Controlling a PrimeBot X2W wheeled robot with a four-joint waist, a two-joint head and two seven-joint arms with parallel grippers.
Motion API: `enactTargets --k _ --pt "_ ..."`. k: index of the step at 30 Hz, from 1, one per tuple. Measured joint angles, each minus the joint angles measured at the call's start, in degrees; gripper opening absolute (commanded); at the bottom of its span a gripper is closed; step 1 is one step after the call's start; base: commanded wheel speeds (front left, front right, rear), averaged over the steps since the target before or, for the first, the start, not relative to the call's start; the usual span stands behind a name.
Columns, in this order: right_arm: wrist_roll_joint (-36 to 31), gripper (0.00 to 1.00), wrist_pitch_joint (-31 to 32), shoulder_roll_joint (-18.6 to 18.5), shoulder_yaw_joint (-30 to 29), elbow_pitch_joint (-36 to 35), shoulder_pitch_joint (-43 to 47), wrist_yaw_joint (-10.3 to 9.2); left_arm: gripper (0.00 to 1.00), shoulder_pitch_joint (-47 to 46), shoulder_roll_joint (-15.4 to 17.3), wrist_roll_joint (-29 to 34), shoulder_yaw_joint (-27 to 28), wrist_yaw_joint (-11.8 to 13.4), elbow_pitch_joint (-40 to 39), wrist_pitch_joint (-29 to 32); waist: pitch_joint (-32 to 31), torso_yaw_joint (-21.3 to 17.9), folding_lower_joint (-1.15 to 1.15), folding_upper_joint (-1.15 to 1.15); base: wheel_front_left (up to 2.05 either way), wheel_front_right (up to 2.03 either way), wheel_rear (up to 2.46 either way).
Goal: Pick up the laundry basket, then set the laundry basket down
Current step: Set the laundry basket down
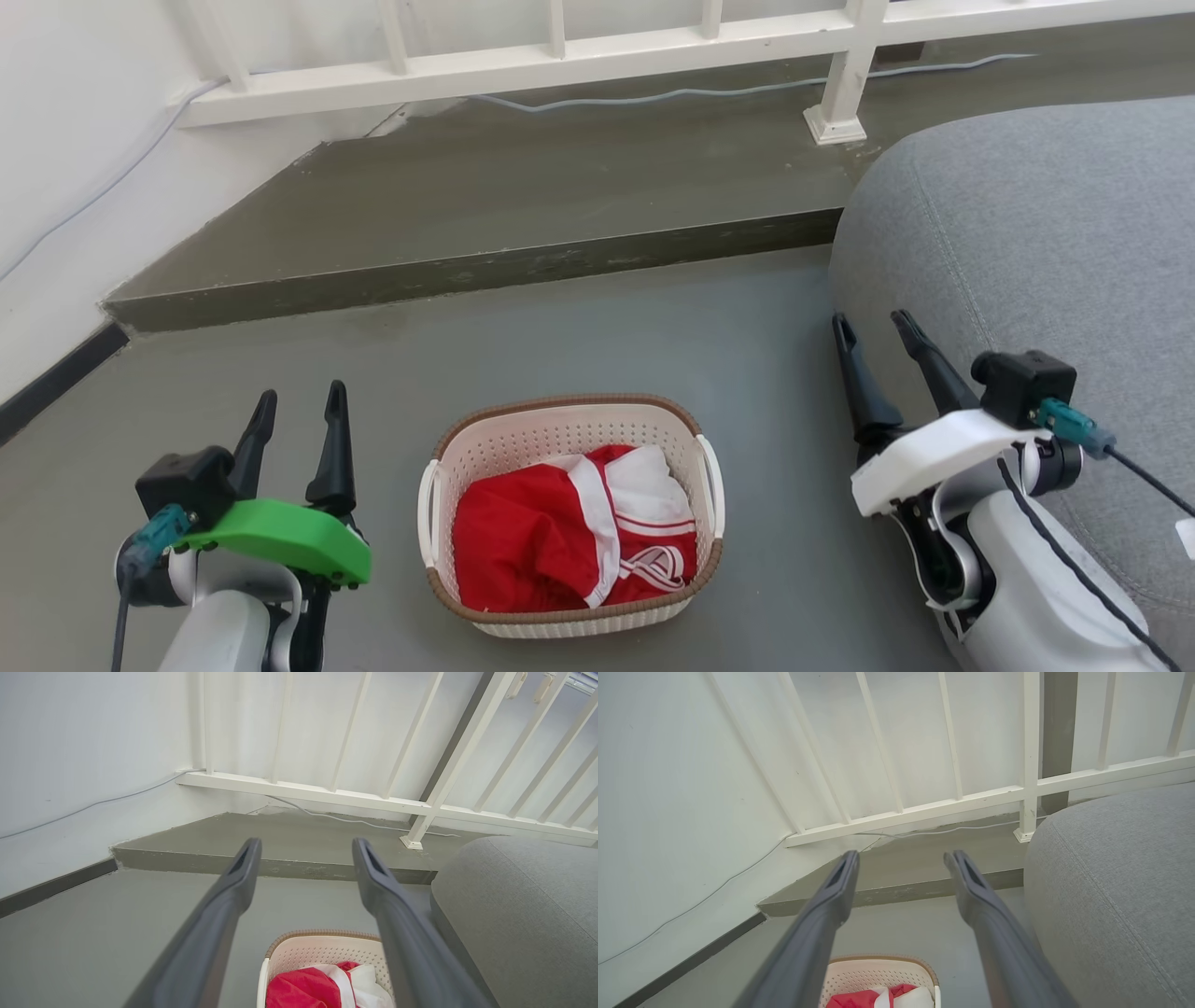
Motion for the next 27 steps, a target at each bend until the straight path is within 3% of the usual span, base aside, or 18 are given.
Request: enactTargets --k 27 --pt "-3.9 1.0 0.0 1.6 -3.6 -3.6 5.2 0.79 1.0 4.9 -1.9 4.6 3.3 -2.0 -3.6 0.0 -0.2 -0.1 0.0 0.0 0.0 0.0 0.0"
